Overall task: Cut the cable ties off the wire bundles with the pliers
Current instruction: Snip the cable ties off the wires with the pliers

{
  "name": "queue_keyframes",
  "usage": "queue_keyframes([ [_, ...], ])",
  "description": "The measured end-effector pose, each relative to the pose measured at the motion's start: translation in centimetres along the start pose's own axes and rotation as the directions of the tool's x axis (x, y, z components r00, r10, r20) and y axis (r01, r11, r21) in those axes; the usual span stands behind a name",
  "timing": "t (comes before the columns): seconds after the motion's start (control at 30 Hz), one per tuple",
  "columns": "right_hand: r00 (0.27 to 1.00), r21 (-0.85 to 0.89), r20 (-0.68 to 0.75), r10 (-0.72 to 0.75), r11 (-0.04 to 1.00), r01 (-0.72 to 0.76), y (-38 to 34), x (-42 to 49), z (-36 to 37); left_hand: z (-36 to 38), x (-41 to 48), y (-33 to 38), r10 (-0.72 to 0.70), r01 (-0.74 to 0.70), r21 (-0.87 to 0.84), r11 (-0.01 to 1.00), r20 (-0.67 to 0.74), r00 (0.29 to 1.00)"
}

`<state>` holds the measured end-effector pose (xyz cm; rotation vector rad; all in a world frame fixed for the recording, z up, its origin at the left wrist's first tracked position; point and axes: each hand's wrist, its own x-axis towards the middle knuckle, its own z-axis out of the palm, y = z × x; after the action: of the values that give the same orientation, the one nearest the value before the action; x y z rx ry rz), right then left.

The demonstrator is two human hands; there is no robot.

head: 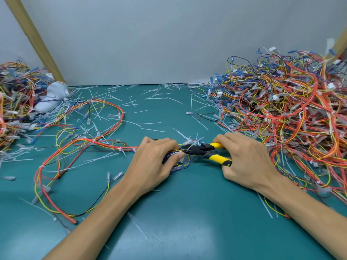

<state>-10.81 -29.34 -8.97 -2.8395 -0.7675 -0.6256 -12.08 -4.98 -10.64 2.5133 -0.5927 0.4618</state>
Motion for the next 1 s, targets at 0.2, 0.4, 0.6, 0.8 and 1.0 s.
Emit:
queue_keyframes([
  [0.2,0.996,-0.002,0.070,0.061,0.998,-0.061,0.10,0.00,-0.09,0.01,0.06,0.07,0.013,-0.013,0.013,1.000,0.013,1.000],
  [0.4,1.000,0.022,0.030,-0.007,1.000,0.006,0.05,0.09,0.04,0.00,0.00,0.00,0.004,-0.004,0.015,1.000,0.018,1.000],
  [0.6,1.000,0.025,-0.004,0.011,1.000,-0.011,-0.02,-0.01,0.17,0.09,0.01,-0.10,0.006,-0.006,0.003,1.000,-0.011,1.000],
  [0.8,0.996,0.041,0.052,0.072,0.996,-0.074,-0.06,0.04,0.28,-0.06,-0.01,0.04,0.012,-0.012,0.030,0.999,0.022,1.000],
  [1.0,0.998,0.033,0.051,0.043,0.998,-0.045,-0.01,0.05,0.12,-0.10,-0.02,0.08,0.011,-0.011,0.027,1.000,0.019,1.000],
])
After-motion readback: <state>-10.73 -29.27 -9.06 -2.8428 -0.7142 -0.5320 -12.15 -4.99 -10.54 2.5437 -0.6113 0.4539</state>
